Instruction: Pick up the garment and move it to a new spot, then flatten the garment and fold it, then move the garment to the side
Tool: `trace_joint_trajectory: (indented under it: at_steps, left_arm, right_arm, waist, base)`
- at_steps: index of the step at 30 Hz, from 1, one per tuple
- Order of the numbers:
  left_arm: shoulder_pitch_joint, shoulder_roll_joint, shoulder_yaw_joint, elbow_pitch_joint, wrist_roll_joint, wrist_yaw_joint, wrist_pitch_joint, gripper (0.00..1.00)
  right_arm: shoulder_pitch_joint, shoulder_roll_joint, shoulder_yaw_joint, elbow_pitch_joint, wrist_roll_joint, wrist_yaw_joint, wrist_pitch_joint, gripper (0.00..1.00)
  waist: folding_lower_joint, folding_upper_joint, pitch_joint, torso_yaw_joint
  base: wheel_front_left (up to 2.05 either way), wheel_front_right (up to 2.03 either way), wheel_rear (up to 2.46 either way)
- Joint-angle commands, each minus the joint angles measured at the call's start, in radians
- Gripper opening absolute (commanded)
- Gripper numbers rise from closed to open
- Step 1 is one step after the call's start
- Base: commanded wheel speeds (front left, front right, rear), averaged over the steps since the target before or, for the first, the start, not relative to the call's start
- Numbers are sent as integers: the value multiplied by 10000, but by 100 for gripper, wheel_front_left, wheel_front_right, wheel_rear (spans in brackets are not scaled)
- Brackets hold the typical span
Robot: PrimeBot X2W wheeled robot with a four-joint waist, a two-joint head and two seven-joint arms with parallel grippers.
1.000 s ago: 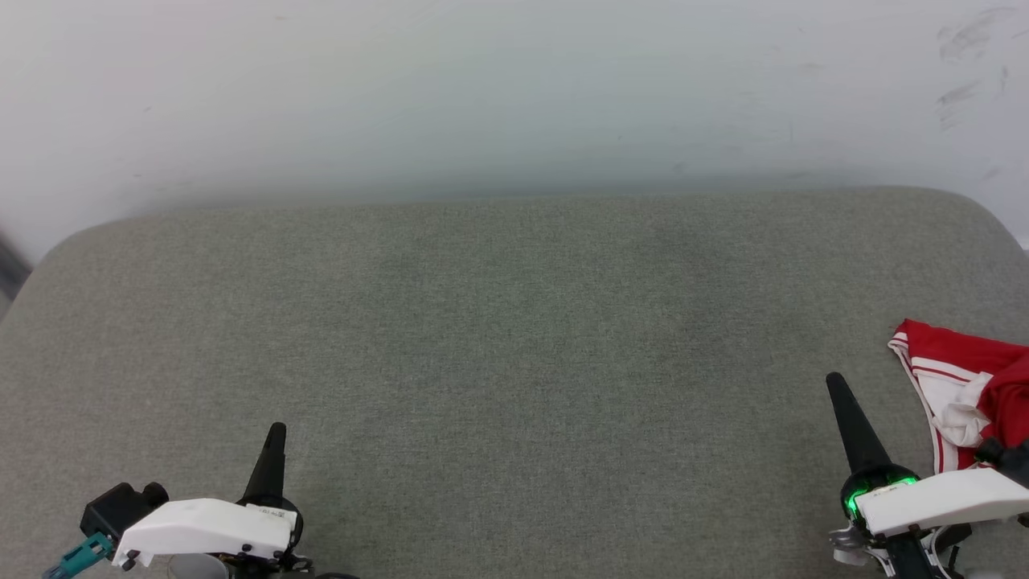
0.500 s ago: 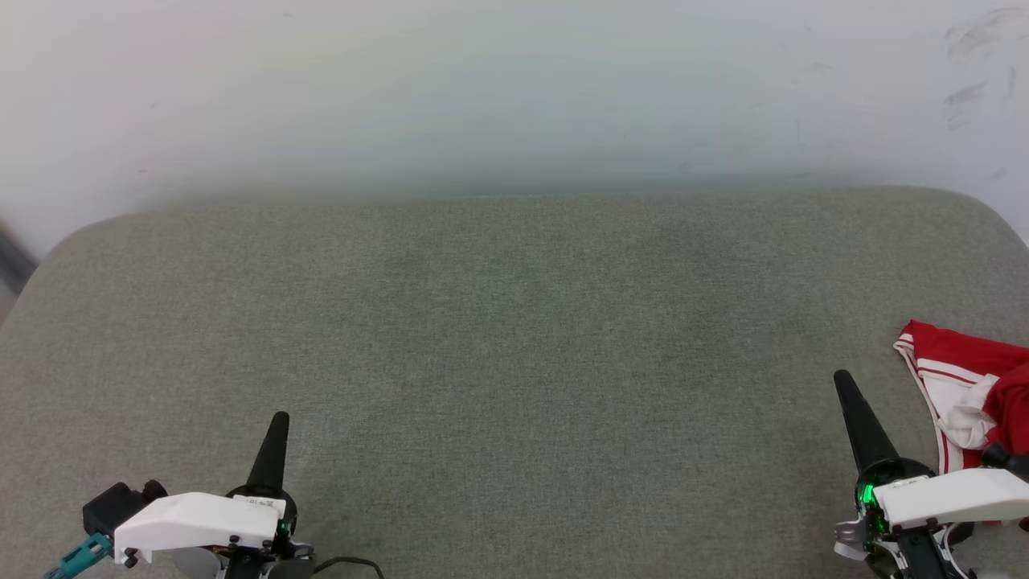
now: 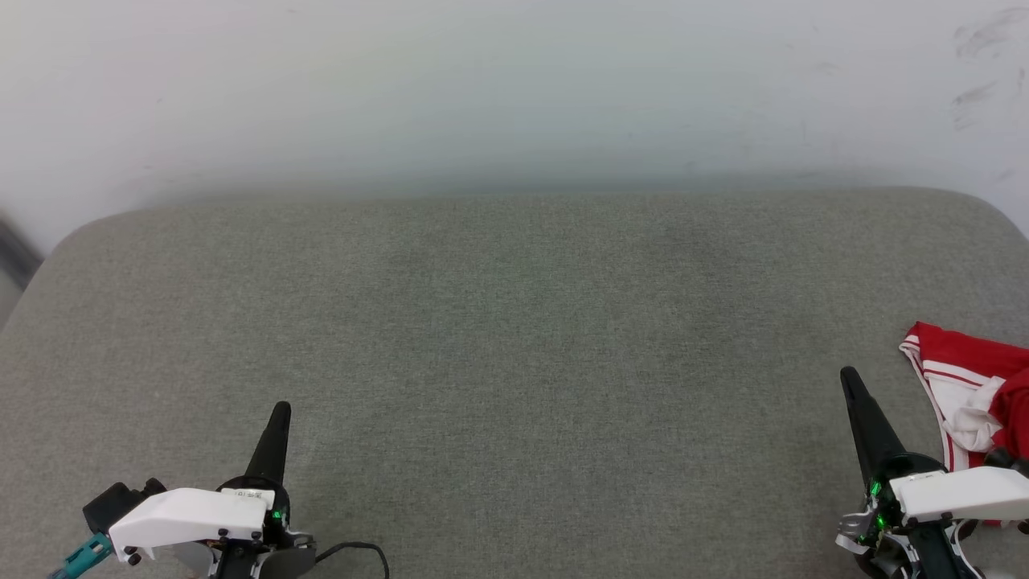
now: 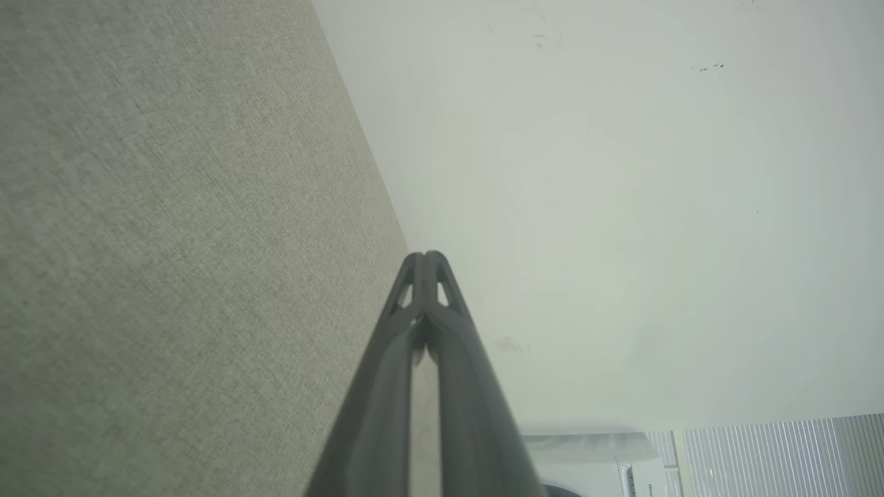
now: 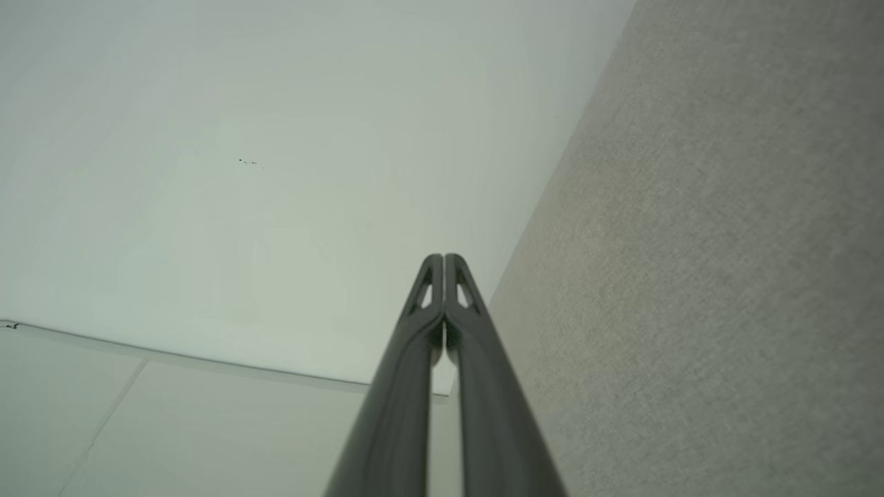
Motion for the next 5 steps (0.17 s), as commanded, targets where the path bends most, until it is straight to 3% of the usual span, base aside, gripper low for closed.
trace_joint_trajectory:
  at_steps: [1,5]
  left_arm:
    - [-207,-20,93,-10,-170,-98,46,0]
    - [-253,-82,161,21,-435,-166,131,0]
  right_arm:
    - [-250,-24,-41,7,223,-1,23,0]
    - [-277,-14,-77,76,551,-2,61,0]
  waist:
    - [0,0,3,7]
    - [0,0,12,30]
  base:
    - [0,0,0]
    - [0,0,0]
